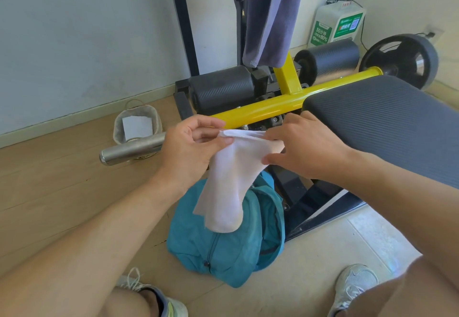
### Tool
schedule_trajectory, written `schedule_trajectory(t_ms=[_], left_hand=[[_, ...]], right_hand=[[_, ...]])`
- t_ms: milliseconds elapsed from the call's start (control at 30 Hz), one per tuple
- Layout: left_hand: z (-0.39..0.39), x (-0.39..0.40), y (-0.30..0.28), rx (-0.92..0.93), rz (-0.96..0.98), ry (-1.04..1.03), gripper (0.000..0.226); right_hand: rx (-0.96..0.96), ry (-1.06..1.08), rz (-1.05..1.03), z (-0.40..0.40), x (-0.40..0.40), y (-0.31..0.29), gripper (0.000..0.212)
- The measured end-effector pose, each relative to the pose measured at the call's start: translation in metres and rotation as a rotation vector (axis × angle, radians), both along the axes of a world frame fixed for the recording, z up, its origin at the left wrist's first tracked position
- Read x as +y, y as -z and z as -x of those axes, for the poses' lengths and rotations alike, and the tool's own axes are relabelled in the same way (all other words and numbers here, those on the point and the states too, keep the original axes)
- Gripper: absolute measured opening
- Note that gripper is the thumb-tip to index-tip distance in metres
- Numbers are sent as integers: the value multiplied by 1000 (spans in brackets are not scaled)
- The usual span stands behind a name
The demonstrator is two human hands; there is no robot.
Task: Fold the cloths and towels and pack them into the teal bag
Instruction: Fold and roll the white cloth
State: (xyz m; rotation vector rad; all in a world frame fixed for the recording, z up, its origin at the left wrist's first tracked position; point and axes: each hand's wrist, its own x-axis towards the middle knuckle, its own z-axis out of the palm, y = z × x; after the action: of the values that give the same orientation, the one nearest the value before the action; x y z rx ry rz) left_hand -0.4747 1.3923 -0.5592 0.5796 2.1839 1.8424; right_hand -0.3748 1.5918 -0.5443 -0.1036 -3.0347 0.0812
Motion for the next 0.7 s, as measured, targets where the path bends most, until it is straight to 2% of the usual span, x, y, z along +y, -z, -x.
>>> schedule_trajectory(t_ms=[133, 233, 367, 533, 633, 700], left_hand=[[1, -2, 2, 152, 135, 1, 25], [4, -3, 3, 162, 141, 9, 26], [2, -1, 1, 169, 133, 43, 26], [0, 0, -1, 178, 126, 73, 23], [1, -1, 1, 170, 125, 78, 23], [0, -1, 1, 139, 114, 107, 21]], right_hand=[[86, 58, -15, 1, 5, -2, 35], [136, 130, 11, 4, 8, -4, 34], [92, 195, 8, 4, 8, -4, 49], [21, 154, 25, 2, 10, -7, 32], [-71, 104, 139, -1, 12, -5, 29], [-104, 61, 281, -3, 11, -2, 37]])
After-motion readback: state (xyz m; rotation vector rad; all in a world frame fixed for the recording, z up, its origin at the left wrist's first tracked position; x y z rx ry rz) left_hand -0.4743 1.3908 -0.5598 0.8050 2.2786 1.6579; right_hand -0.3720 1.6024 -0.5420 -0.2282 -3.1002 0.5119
